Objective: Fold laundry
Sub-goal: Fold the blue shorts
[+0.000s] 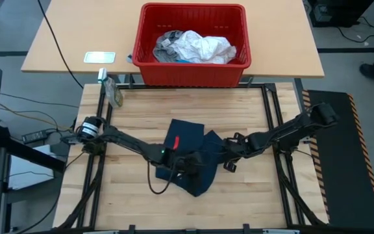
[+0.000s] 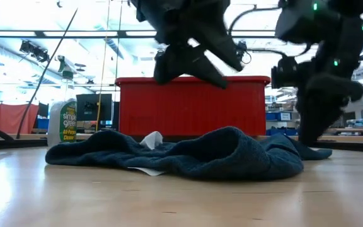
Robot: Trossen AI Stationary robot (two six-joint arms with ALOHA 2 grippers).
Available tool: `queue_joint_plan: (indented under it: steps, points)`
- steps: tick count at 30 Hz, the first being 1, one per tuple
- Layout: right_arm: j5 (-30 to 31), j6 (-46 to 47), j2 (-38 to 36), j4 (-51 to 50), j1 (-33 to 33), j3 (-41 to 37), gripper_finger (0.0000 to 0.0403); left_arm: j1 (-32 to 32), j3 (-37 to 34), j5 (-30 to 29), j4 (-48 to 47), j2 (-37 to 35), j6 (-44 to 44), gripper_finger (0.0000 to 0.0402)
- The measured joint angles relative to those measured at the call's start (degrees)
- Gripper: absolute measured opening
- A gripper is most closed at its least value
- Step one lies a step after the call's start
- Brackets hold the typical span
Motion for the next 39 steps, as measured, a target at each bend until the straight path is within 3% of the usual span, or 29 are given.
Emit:
queue_joint_plan:
  steps: [3,10,13,16,20,25,29,33,36,39]
  points:
    - [-1.92,0.79,0.49,4.58,-0.15,-3.35,0.0091,-1.91,-0.09,-4.55,-3.33,-2.03,-1.75,0.015]
    - [-11.99,9.7,-0.16,14.81,5.94,-5.32,0.0091,-11.07,0.02,-25.96,-20.48,-6.41,-13.53,0.0144]
    - [-12.54,11.76,-1.96,15.3,9.14,-3.03,0.0091,-14.34,-0.09,-27.89,-25.43,-5.96,-18.61,0.0144]
    - [-10.54,12.03,-4.25,14.96,11.07,-0.8,0.0091,-15.57,-0.17,-25.98,-28.08,-5.51,-21.09,0.0143]
    - [-8.83,11.77,-6.99,14.68,11.8,0.58,0.0091,-15.45,-0.18,-19.09,-26.29,-8.44,-18.91,0.0143]
    - [-6.85,9.37,-10.57,13.94,11.77,0.51,0.0091,-13.97,-0.08,-12.58,-13.33,-13.04,-9.58,0.0143]
    - [-4.68,9.45,-12.93,13.8,11.2,0.53,0.0091,-10.51,0.08,-11.28,-5.13,-15.9,-4.76,0.0143]
    - [-0.75,13.28,-14.78,13.68,10.99,0.53,0.0091,-6.03,0.06,-7.88,-4.03,-16.56,2.13,0.0143]
    - [3.67,17.16,-15.76,12.81,11.58,0.53,0.0091,-2.22,0.06,-2.19,-7.69,-15.46,6.05,0.0143]
    - [7.34,20.25,-16.33,11.54,12.65,0.55,0.0091,0.48,-2.96,4.52,-5.06,-13.34,9.05,0.0143]
